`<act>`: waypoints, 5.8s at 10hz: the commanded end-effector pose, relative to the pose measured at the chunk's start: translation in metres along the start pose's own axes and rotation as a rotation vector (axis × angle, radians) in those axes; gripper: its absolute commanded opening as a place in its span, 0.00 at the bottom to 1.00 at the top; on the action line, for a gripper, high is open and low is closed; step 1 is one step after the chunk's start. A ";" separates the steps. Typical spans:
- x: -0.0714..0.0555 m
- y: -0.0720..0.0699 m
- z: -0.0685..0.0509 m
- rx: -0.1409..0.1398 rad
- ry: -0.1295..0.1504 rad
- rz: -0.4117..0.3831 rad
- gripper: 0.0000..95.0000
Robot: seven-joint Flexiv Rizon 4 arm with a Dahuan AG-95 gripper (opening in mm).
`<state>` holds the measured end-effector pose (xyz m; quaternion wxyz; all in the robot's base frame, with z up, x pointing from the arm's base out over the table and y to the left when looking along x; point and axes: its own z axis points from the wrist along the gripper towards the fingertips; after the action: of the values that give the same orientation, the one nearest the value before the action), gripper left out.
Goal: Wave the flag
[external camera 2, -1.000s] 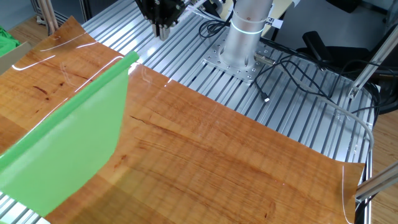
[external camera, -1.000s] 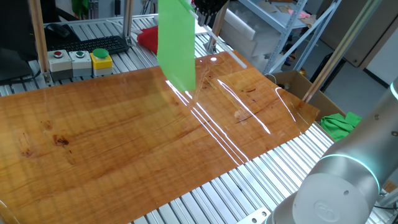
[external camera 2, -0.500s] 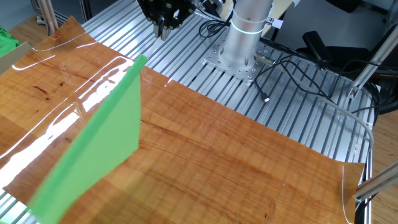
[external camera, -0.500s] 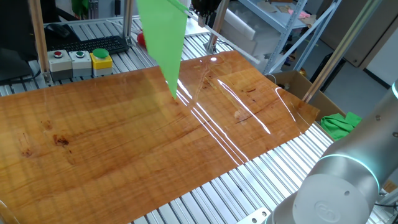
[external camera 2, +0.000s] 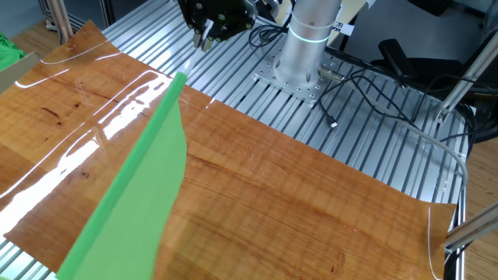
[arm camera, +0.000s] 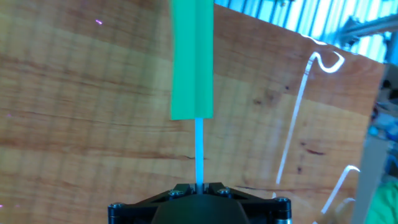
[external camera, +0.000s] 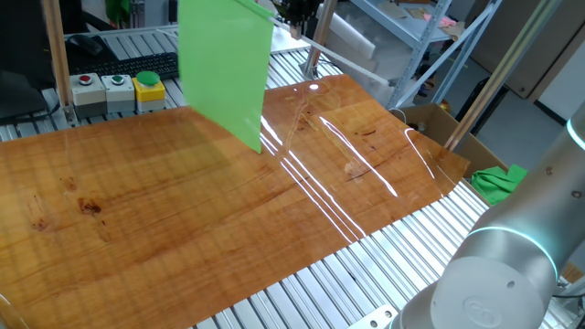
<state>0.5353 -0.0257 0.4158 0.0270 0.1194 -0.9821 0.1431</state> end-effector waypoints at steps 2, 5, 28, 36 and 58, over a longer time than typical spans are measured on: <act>-0.001 0.001 0.000 -0.477 0.129 0.744 0.00; -0.001 0.001 0.000 -0.498 0.137 0.786 0.00; -0.005 0.003 0.001 0.086 -0.070 0.002 0.00; -0.007 0.014 0.017 -0.174 -0.038 0.240 0.00; -0.077 0.098 0.197 -0.186 -0.031 0.284 0.00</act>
<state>0.5841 0.0269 0.1956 0.0096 -0.0311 -0.9980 0.0544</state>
